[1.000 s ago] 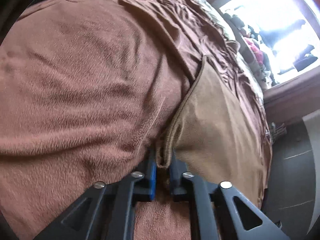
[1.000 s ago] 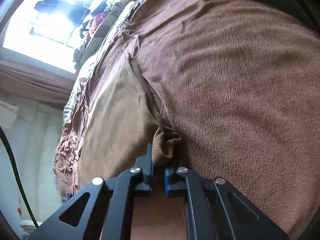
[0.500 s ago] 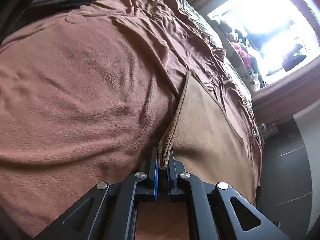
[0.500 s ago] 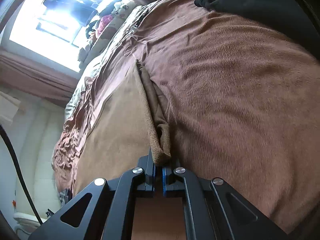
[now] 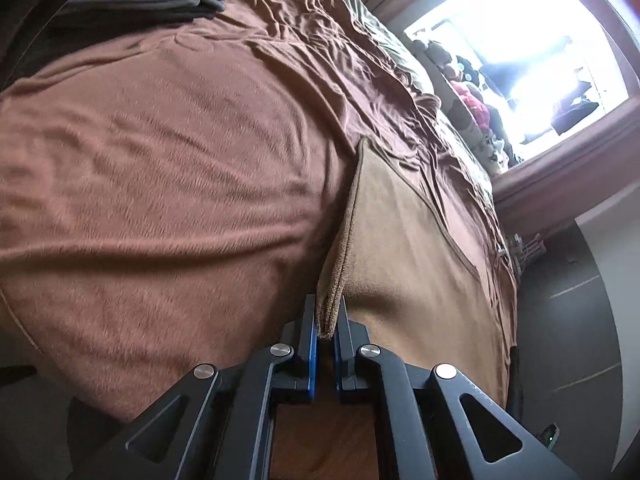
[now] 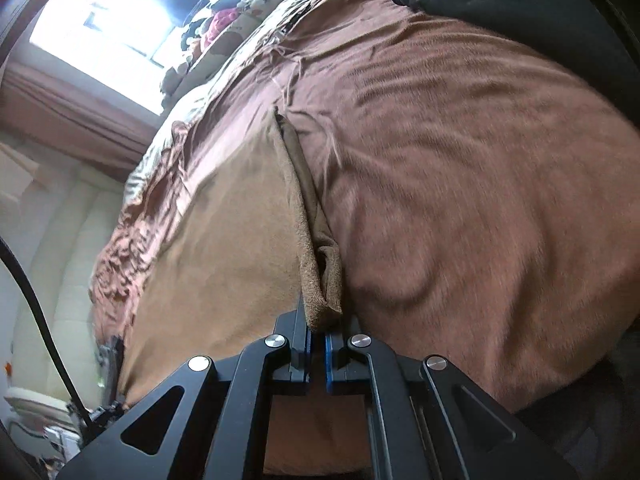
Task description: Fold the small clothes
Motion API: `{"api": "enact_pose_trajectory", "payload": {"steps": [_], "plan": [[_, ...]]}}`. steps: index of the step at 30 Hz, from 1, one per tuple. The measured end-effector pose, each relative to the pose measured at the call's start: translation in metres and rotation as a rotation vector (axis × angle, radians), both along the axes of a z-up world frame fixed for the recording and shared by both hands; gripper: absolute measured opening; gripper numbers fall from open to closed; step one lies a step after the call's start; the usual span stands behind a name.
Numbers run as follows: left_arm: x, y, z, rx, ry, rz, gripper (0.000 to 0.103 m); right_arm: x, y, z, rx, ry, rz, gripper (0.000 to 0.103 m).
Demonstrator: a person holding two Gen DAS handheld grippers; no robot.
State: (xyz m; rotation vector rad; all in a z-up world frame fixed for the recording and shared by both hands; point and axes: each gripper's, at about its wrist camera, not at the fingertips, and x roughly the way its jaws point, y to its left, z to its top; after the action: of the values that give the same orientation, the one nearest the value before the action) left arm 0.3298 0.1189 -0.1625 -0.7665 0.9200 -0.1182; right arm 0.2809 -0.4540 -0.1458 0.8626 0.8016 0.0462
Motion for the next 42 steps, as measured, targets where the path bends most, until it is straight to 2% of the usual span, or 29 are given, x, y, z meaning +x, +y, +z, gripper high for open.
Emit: {"api": "enact_pose_trajectory", "payload": {"steps": [3,6,7,8,10,14,18,21,24,25,26,30,36,42], "plan": [[0.000,-0.001,-0.010,-0.027,0.026,-0.020,0.007,-0.004,-0.001,0.005,-0.032,0.019,-0.004,0.010],[-0.003,-0.001,-0.020,-0.044,0.050,-0.015,0.010,-0.016,-0.005,0.021,-0.126,0.032,-0.045,0.025],[-0.004,0.000,-0.024,-0.062,0.052,-0.018,0.016,-0.021,-0.006,0.028,-0.158,0.028,-0.063,0.031],[-0.005,0.001,-0.027,-0.088,0.048,-0.018,0.029,-0.025,-0.007,0.036,-0.180,0.019,-0.073,0.035],[-0.008,0.002,-0.030,-0.125,0.029,-0.011,0.045,-0.031,-0.005,0.055,-0.233,-0.003,-0.080,0.036],[-0.010,-0.001,-0.033,-0.144,0.014,-0.007,0.048,-0.030,0.025,0.086,-0.319,-0.055,-0.013,0.036],[-0.010,0.000,-0.037,-0.164,0.017,0.037,0.048,-0.017,0.071,0.099,-0.376,-0.084,0.088,0.036],[-0.010,-0.003,-0.036,-0.154,0.022,0.077,0.046,-0.004,0.102,0.099,-0.378,-0.087,0.155,0.036],[-0.007,-0.004,-0.039,-0.170,0.032,0.086,0.030,0.011,0.135,0.097,-0.390,-0.094,0.221,0.036],[-0.006,-0.004,-0.041,-0.185,0.039,0.083,0.017,0.010,0.137,0.092,-0.395,-0.097,0.238,0.036],[-0.005,-0.003,-0.043,-0.199,0.047,0.081,0.010,0.012,0.142,0.088,-0.400,-0.097,0.256,0.036],[-0.006,0.005,-0.049,-0.271,0.046,0.093,0.007,0.033,0.173,0.078,-0.411,-0.079,0.337,0.036],[-0.011,0.014,-0.047,-0.316,0.021,0.084,0.006,0.069,0.206,0.068,-0.441,-0.090,0.429,0.035],[-0.012,0.018,-0.046,-0.330,0.014,0.077,0.005,0.085,0.236,0.056,-0.520,-0.093,0.505,0.027]]}}
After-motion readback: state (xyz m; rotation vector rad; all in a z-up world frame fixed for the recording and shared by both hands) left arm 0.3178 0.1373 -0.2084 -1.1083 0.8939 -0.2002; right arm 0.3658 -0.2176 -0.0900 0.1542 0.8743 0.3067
